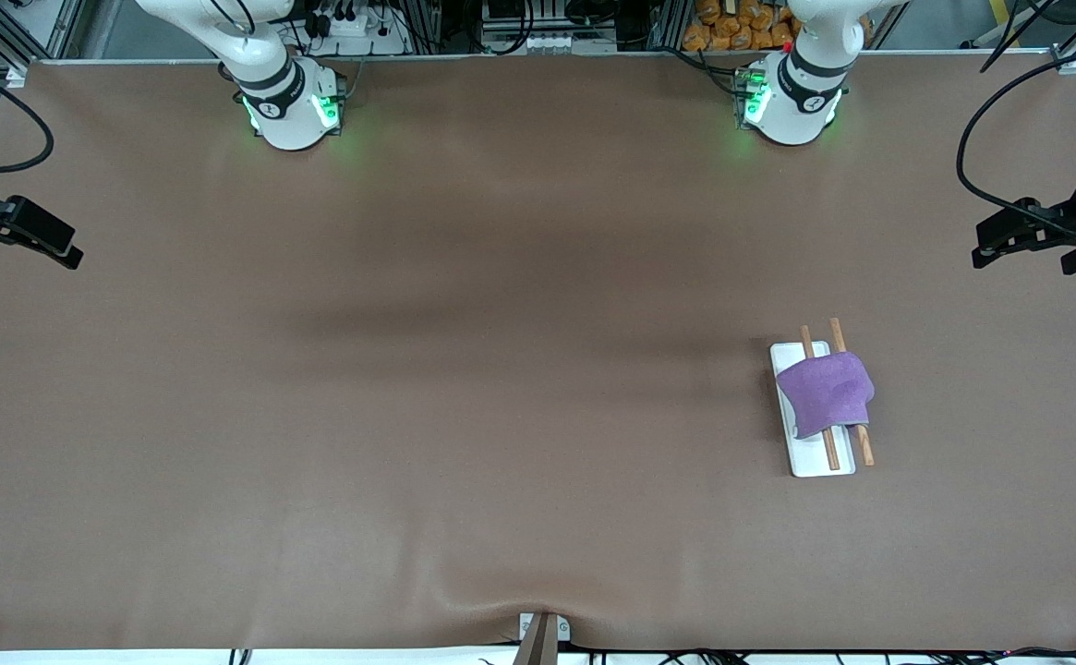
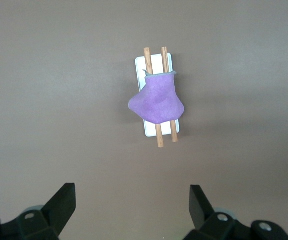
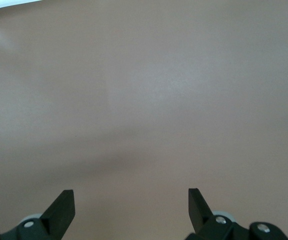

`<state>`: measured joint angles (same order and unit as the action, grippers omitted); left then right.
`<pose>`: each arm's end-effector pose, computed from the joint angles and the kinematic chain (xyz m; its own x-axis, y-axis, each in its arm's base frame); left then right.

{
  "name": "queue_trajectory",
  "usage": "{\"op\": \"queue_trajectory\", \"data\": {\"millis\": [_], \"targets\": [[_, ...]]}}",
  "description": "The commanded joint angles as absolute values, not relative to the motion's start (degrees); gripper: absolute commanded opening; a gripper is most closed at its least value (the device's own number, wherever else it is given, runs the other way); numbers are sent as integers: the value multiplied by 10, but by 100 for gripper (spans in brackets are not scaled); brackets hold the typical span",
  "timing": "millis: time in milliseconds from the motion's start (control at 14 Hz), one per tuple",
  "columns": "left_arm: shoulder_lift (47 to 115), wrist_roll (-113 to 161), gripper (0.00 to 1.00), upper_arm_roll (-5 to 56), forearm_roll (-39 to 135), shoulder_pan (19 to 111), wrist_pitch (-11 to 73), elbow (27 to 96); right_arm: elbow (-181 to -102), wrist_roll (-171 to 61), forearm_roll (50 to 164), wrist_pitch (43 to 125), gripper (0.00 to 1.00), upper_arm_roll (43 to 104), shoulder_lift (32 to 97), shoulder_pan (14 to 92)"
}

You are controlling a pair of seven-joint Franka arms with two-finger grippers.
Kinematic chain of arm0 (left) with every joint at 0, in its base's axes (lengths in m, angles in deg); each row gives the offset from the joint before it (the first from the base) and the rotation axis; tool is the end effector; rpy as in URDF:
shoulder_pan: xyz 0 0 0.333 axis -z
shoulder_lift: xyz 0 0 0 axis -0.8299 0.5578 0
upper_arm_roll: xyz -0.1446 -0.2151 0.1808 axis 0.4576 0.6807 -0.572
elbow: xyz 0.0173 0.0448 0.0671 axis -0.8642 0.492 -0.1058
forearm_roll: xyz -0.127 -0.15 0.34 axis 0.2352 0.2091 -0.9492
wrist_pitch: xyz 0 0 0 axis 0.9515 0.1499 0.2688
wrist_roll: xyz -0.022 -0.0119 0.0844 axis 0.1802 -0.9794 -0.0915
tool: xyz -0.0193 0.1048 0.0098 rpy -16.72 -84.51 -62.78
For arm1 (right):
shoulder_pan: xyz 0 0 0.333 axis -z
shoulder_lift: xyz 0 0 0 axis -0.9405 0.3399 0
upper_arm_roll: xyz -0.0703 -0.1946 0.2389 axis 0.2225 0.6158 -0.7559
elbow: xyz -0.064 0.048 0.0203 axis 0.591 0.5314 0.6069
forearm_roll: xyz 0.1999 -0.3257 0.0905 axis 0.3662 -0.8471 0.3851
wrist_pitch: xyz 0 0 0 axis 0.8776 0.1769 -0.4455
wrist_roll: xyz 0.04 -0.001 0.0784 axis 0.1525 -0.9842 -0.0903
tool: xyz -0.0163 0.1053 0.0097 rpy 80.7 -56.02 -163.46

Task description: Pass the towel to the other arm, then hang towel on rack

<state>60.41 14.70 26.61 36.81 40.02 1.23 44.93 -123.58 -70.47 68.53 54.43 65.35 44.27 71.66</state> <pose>0.5766 -0.0173 0.6318 0.9954 -0.0957 -0.0104 -0.0958 -0.9954 -0.0078 0.5653 0.0068 0.6621 0.9863 -0.1616 0.0343 -0.1623 -0.9866 0.0167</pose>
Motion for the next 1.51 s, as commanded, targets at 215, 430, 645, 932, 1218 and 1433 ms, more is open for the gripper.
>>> {"op": "queue_trajectory", "data": {"millis": [215, 430, 645, 932, 1218, 1433], "targets": [[598, 148, 100, 272, 366, 397, 10, 450, -1226, -703, 685, 542, 100, 645, 441, 718], [594, 148, 100, 272, 366, 395, 10, 448, -1215, -703, 687, 543, 100, 646, 442, 715], [594, 143, 100, 270, 365, 391, 10, 446, -1216, -704, 687, 542, 100, 648, 442, 714], [589, 154, 100, 240, 358, 444, 10, 449, -1219, -701, 687, 541, 100, 649, 443, 713], [558, 257, 100, 173, 366, 531, 7, 476, -1219, -703, 687, 537, 100, 649, 448, 711], [548, 280, 100, 134, 365, 570, 10, 484, -1220, -702, 701, 533, 100, 651, 454, 716]]}}
